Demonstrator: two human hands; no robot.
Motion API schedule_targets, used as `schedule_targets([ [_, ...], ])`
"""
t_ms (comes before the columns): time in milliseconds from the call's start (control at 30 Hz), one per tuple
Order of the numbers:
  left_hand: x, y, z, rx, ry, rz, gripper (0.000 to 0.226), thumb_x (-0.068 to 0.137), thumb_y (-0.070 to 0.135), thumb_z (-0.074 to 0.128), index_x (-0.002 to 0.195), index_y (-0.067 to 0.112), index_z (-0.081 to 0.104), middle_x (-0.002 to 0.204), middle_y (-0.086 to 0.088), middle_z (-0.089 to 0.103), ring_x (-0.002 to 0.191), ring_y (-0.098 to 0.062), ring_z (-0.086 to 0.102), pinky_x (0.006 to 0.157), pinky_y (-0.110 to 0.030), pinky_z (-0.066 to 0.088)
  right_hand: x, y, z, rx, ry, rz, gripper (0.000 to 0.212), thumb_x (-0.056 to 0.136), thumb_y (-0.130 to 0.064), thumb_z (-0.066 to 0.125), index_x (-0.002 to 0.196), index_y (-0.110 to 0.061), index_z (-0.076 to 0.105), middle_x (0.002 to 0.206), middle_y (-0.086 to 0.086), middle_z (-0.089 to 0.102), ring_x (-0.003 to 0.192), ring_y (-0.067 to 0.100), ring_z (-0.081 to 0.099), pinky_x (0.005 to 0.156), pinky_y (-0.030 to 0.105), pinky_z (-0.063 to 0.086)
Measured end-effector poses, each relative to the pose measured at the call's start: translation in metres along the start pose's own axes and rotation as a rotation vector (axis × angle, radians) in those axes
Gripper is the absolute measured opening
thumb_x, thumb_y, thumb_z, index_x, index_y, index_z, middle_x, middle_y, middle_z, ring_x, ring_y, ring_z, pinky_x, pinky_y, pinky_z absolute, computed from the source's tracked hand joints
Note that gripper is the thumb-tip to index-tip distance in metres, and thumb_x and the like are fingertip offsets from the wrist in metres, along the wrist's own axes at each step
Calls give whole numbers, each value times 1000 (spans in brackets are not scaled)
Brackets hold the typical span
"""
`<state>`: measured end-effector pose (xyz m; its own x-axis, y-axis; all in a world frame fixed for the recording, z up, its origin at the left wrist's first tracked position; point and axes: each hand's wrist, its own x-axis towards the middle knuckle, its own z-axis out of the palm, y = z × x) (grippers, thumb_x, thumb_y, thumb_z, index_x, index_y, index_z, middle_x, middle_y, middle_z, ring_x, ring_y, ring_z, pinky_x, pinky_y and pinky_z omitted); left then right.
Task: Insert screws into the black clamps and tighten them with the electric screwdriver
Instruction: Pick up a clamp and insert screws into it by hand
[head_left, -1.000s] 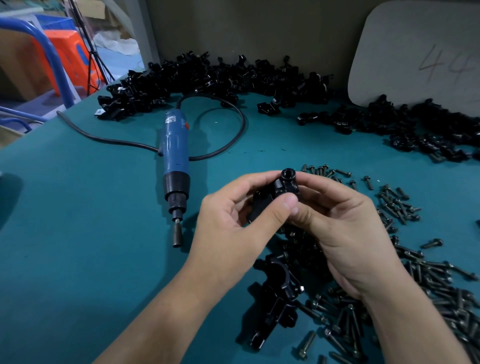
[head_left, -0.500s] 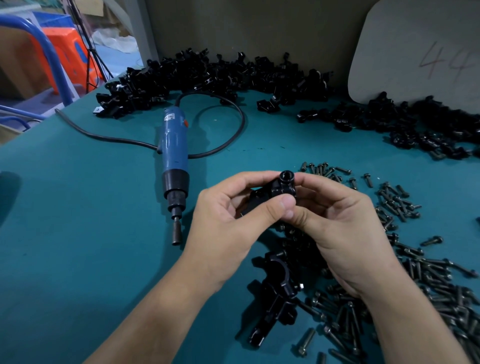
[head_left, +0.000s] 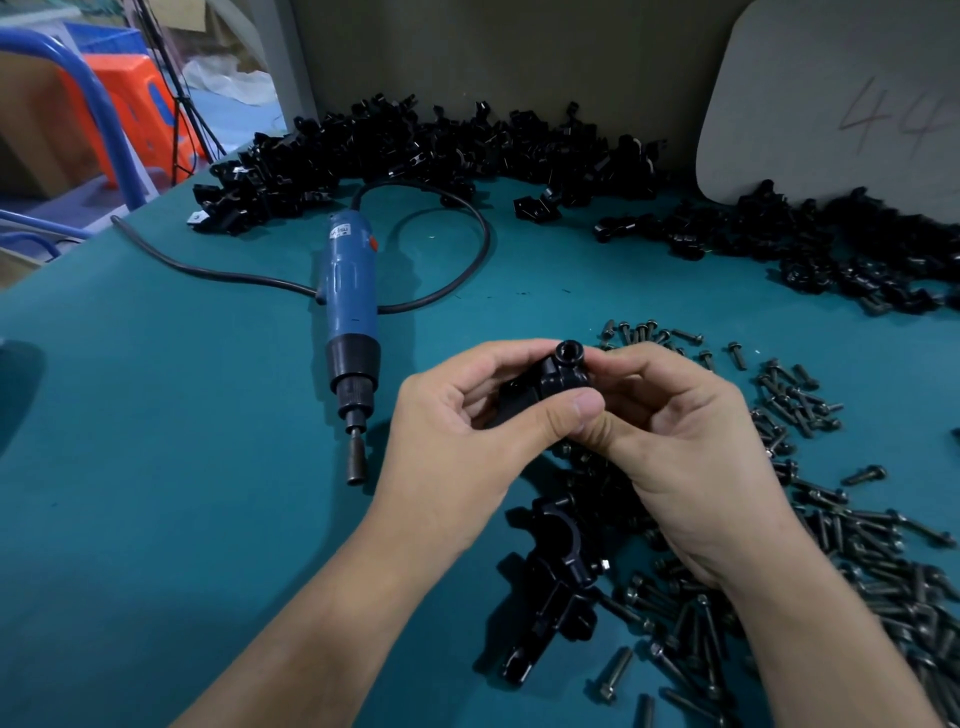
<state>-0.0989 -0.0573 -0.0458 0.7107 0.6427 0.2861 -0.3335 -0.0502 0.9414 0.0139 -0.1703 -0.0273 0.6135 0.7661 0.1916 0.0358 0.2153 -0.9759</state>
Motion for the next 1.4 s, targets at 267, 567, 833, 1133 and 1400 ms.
schedule_targets([
  [267, 0, -2, 0, 11, 21, -20, 31, 80, 20, 88, 110, 22, 79, 107, 3, 80, 104, -15, 76, 91, -25, 58, -1, 2, 0, -57, -6, -18, 34, 70, -12, 78, 103, -21, 73, 101, 1, 79, 96, 15, 75, 83, 21, 58],
  [567, 1, -1, 1, 61, 94, -39, 31, 75, 37, 86, 105, 35, 78, 105, 10, 80, 100, -8, 76, 89, -24, 58, -6, -40, -23, -815, -67, 188, 73, 78, -40, 82, 140, -57, 48, 135, -28, 56, 120, -7, 57, 99, 19, 50],
  [833, 1, -1, 2, 119, 109, -45, 33, 74, 46, 85, 105, 41, 76, 104, 12, 80, 98, -7, 76, 90, -29, 60, -13, -54, -47, -1327, -258, 431, 71, 62, -70, 76, 128, -54, 56, 133, -33, 41, 136, 5, 37, 114, 35, 37],
  [1133, 2, 0, 2, 114, 117, -47, 35, 71, 45, 85, 105, 42, 76, 103, 13, 80, 96, -6, 76, 90, -24, 59, -23, -36, -55, -1171, -103, 193, 22, 75, -50, 82, 87, -54, 64, 100, -36, 61, 96, -14, 52, 75, 20, 46],
  [1400, 1, -1, 3, 125, 101, -44, 36, 71, 45, 89, 105, 42, 76, 104, 13, 80, 102, -5, 74, 93, -20, 56, -20, -33, -52, -756, 109, 26, 6, 86, -39, 65, 88, -41, 61, 94, -17, 72, 82, 5, 70, 70, 25, 56],
])
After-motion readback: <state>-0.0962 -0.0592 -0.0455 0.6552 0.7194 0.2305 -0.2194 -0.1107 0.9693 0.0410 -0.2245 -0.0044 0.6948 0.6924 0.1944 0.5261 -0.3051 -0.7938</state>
